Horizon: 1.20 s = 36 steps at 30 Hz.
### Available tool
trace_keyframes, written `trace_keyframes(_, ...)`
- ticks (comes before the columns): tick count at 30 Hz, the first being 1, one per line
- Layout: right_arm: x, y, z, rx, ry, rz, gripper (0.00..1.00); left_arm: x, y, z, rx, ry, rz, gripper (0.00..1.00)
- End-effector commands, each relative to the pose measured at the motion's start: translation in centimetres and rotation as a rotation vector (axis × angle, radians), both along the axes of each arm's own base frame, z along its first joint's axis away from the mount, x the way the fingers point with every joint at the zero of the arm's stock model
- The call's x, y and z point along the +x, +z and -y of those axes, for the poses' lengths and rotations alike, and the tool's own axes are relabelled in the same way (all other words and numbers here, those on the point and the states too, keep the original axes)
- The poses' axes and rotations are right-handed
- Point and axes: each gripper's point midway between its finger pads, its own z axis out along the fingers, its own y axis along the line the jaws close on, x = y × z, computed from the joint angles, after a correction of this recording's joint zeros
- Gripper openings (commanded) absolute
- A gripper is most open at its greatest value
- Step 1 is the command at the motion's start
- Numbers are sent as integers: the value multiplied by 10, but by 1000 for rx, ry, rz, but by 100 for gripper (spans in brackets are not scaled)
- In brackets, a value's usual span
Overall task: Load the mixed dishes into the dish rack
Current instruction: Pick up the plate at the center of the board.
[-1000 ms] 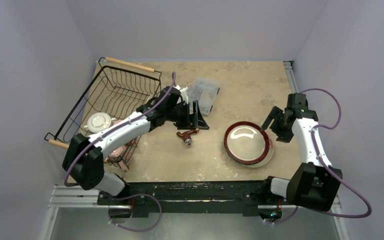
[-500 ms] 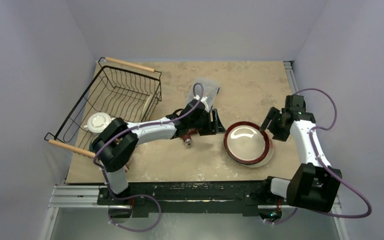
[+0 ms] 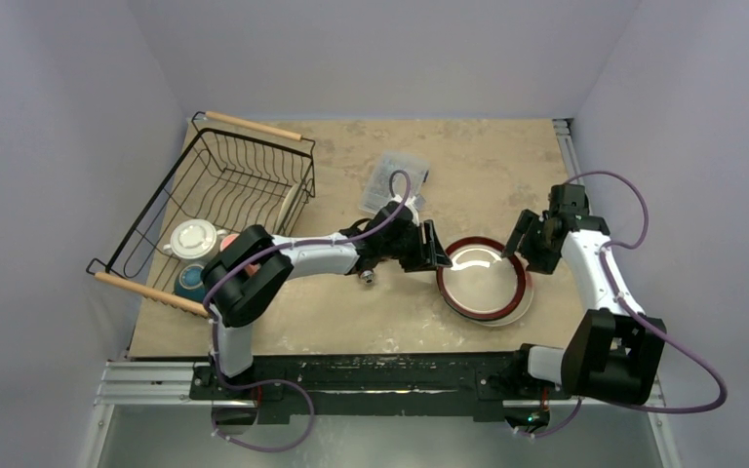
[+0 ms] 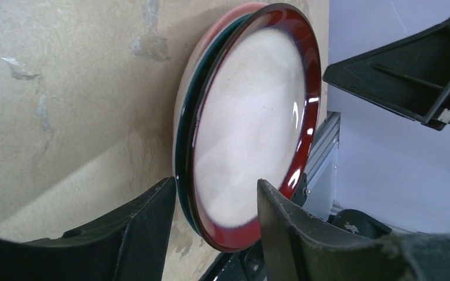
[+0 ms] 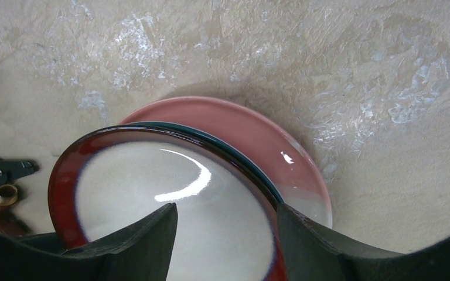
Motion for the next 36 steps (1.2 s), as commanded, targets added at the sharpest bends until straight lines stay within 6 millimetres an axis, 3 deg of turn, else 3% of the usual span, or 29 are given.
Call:
trace_keyframes(1,5,-3,-4,9,33,16,62,-2,32,21,-111,-38,31,51)
trace_keyframes(8,5,-7,-8,32,49,2,62,-6,38,23,-128,-56,37,42)
trace_keyframes(23,5,-13,-20,75,92,-15,58,-15,90,37,-272,-64,48,36)
trace_keyframes(27,6,-12,-26,96,113,-4,52,-15,100,40,-310,-68,44,35)
trace_keyframes(32,6,-11,-31,121,130,7,49,-16,103,42,-320,-77,39,35)
trace_keyframes(36,6,-10,-25,90,110,0,51,-14,93,39,-301,-57,26,35)
